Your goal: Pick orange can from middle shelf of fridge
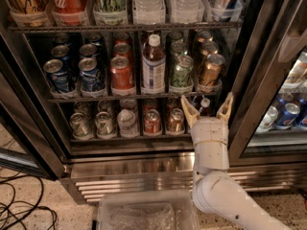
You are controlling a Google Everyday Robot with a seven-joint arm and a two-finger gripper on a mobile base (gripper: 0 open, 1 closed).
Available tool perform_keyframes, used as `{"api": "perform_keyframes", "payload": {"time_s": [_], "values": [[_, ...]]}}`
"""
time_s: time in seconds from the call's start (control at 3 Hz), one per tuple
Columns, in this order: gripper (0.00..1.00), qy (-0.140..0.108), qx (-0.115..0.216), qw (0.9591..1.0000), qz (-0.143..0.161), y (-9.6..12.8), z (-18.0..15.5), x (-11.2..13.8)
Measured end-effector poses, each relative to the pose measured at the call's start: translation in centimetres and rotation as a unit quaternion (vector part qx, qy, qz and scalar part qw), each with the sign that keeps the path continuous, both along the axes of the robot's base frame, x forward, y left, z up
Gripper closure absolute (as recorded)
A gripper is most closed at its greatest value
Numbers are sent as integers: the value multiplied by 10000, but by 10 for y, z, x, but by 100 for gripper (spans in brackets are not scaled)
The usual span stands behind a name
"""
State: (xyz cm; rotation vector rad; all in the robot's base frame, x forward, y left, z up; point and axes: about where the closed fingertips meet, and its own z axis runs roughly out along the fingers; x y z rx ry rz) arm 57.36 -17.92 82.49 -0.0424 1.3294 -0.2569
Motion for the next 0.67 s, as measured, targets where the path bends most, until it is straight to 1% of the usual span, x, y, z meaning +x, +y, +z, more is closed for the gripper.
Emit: {"api": "perform_keyframes", "payload": {"time_s": [0.33,0.67], "values": [[22,-144,421,9986,-300,-16,-3,3],[32,-143,1017,9944,-245,-37,-3,8]]}}
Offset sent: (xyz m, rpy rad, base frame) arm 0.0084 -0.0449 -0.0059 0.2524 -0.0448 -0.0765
